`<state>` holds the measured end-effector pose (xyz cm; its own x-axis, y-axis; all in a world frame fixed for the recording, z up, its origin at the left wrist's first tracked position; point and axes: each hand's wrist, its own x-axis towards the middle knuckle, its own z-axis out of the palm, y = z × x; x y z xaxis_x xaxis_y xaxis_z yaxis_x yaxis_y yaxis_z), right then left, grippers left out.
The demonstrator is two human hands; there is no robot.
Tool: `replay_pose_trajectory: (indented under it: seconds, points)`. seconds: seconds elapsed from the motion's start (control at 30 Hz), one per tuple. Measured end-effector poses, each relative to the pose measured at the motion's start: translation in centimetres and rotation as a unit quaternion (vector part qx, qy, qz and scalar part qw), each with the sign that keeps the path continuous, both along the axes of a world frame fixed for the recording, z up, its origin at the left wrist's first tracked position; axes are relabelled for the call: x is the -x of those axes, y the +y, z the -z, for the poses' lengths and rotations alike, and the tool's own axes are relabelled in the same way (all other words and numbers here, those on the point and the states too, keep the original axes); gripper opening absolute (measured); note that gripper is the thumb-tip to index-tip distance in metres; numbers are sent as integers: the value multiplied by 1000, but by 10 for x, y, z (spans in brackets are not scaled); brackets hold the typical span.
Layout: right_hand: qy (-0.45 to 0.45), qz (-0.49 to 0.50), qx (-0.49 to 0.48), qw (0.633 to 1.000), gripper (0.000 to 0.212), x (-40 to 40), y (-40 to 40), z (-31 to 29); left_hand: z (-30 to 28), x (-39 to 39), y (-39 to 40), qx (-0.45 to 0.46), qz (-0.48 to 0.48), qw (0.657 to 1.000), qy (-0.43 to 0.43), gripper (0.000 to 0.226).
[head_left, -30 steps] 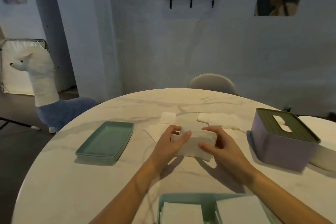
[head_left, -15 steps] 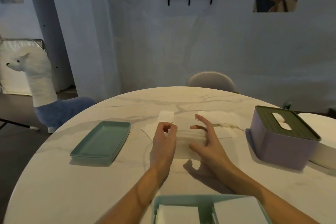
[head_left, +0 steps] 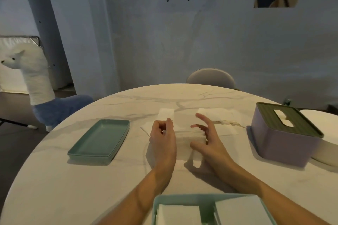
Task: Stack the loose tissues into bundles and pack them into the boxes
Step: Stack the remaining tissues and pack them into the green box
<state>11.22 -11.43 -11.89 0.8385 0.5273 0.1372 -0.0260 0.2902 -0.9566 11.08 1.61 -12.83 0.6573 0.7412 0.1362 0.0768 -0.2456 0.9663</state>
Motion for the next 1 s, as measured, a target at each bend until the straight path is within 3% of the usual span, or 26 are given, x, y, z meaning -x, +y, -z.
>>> replay_pose_trajectory:
  seconds: [0.13,0.27,0.33,0.47,0.5,0.7,0.83,1.0]
  points:
    - [-12,-29,24,999,69,0,3,3,-2,6,-5,30,-17,999,-6,21]
    - [-183,77,78,977,59,-7,1,-5,-17,7,-7,36,-16,994,-99,20]
    - [-193,94,64,974,60,-9,-2,-7,-23,4,-10,54,-8,988,-143,19]
    - [27,-19,-4,999,74,-5,-14,-1,-10,7,-15,42,18,998,-49,12]
    - [45,-28,-8,999,76,-6,-16,1,-7,7,-15,48,22,998,-46,13]
    - [21,2,1,1000,77,-5,-4,-1,-8,3,-17,45,37,998,-18,19]
    - [-61,22,39,997,79,-1,2,0,-10,2,-17,38,31,999,-20,22]
    - [26,-65,10,997,74,-5,-12,1,-6,4,-11,51,41,997,-26,16]
